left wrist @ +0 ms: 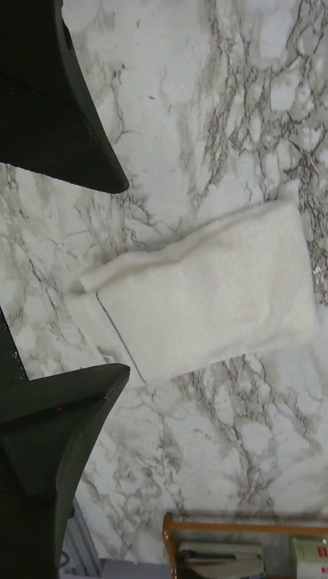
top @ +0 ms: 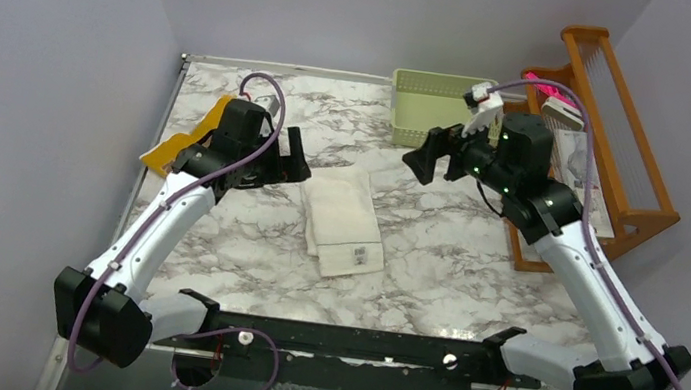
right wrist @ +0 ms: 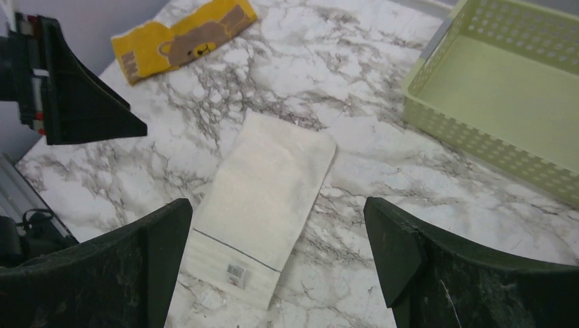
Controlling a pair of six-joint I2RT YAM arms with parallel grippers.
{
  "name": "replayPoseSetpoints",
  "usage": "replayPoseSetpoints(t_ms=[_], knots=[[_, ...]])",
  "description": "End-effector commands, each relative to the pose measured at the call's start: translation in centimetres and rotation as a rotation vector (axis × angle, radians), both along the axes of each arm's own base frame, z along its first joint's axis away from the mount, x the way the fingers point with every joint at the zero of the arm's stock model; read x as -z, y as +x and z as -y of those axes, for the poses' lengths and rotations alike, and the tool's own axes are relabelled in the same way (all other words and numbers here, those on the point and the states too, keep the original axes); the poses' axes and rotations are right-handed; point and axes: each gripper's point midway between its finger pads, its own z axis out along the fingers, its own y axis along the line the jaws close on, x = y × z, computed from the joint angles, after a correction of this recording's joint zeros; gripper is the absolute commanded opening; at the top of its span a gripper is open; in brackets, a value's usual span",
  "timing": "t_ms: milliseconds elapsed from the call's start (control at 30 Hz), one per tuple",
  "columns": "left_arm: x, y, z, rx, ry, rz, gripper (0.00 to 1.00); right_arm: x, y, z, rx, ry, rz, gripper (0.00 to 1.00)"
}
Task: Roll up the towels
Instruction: Place the towel at the center of the board, then pick up the towel at the center of the board.
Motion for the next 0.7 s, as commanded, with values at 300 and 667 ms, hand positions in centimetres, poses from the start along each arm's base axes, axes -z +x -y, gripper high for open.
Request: replayPoseSetpoints(t_ms=[300,667], knots=[[1.1,1.1,-5.7,-0.083,0.218,-0.002,0.99,15.8,-2.1,-7.0,-0.146,-0.262,-0.267,1.00],[1.9,-0.2,-6.7,-0.097,0.157,-0.029,0.99,26.5,-1.0,-12.5,-0.260,-0.299,-0.440,1.00]])
